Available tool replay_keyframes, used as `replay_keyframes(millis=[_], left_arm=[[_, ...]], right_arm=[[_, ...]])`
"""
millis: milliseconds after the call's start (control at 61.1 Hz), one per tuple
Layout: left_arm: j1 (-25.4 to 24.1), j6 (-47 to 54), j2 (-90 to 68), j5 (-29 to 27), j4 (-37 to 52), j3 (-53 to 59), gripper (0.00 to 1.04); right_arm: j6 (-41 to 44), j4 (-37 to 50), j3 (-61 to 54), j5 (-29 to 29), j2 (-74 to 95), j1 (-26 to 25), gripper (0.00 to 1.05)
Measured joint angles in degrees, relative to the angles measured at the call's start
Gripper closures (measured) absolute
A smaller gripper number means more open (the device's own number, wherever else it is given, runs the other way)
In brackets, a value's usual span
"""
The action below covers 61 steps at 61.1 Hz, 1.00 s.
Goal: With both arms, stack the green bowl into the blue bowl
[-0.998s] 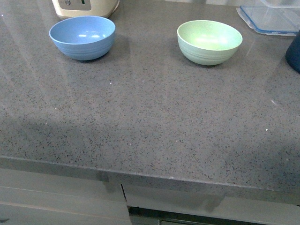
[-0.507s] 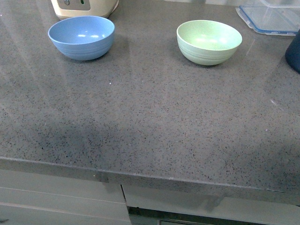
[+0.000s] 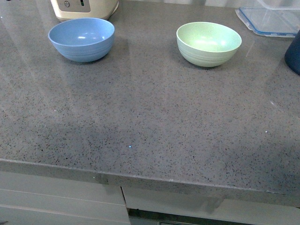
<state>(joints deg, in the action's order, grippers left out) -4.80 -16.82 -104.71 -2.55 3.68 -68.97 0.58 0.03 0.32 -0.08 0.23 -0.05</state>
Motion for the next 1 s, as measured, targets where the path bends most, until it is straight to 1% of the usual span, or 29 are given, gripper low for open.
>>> replay_keyframes(millis=[295, 540, 998], left_arm=[[3.45, -1.97, -6.84, 0.39, -1.46, -6.21, 0.07], [5.22, -3.76, -11.74, 0.42, -1.95, -9.38, 0.07], [6.12, -5.42, -15.85, 0.42, -2.14, -11.34, 0.07]], right_arm=[[0.00, 0.00, 0.00, 0.00, -0.02, 0.00, 0.10], [0.00, 0.00, 0.00, 0.00, -0.02, 0.00, 0.10], [0.00, 0.00, 0.00, 0.00, -0.02, 0.00, 0.10]])
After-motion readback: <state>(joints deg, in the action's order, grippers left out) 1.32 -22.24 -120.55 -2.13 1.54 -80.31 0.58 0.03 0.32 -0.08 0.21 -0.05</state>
